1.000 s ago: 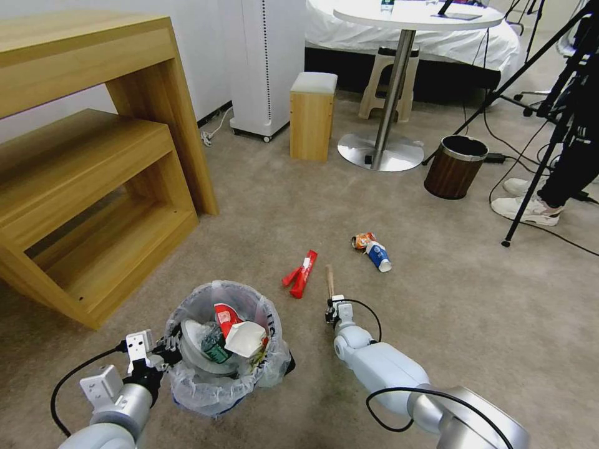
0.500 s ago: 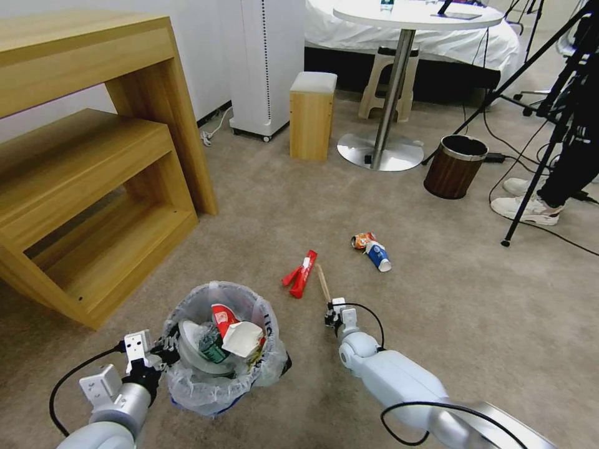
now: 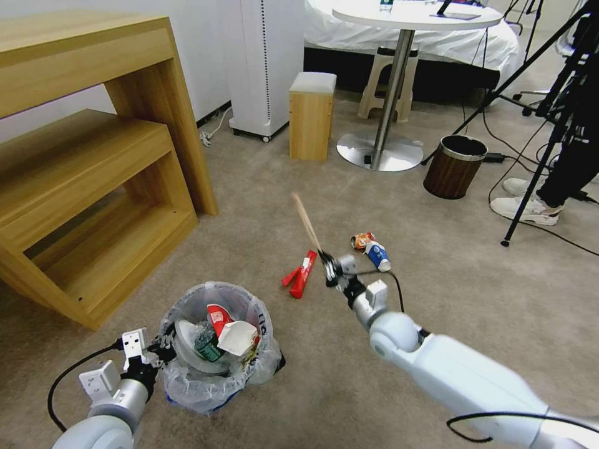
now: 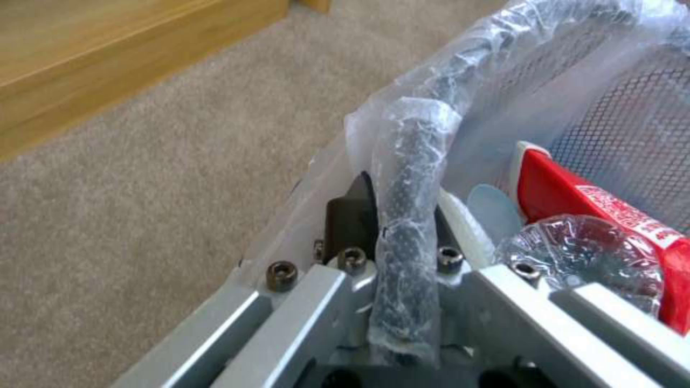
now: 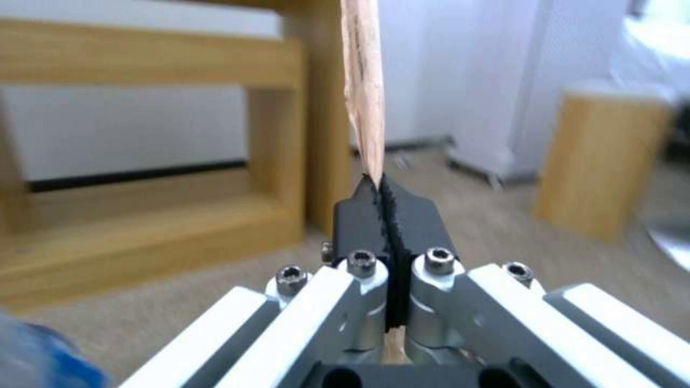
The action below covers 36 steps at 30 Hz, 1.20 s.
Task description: Pick up the trash bin and place the garbage on the floor into it.
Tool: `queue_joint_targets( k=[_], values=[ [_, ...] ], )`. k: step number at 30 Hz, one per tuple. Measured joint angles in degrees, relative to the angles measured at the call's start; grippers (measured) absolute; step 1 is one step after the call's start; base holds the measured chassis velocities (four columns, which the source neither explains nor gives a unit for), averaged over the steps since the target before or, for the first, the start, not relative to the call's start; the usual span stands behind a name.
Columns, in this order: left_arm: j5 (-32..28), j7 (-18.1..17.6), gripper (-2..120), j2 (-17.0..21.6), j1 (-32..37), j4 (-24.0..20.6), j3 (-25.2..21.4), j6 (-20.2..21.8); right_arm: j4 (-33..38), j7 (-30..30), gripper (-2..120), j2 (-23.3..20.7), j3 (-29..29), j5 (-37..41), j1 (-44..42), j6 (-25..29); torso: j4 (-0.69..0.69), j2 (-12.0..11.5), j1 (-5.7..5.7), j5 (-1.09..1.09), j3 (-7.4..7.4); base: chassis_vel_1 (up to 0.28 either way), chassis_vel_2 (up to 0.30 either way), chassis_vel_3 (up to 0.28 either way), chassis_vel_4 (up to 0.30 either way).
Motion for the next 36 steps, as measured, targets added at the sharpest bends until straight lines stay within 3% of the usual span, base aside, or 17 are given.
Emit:
queue_joint_targets(
  k=[7,18,36],
  values=[
    [-0.25,-0.22,1,0.01,-0.09,-1.45,-0.21,0.23,3.25,-4.04,0,-0.24,-7.85,-3.82,7.76,3.09,-0.01,0.0,0.0,0.0,0.0,0.0,0.0,0.0,0.0],
    [-0.28,-0.44,1,-0.64,-0.56,-2.64,-0.24,0.44,3.99,-9.48,0,0.6,-15.56,-9.22,16.54,6.47,0.0,0.0,0.0,0.0,0.0,0.0,0.0,0.0,0.0],
    [-0.31,-0.78,1,-1.35,0.05,-5.01,-0.68,0.92,-1.75,-11.55,0,2.57,-22.28,-14.99,16.32,11.49,-0.01,0.0,0.0,0.0,0.0,0.0,0.0,0.0,0.0]
  ],
)
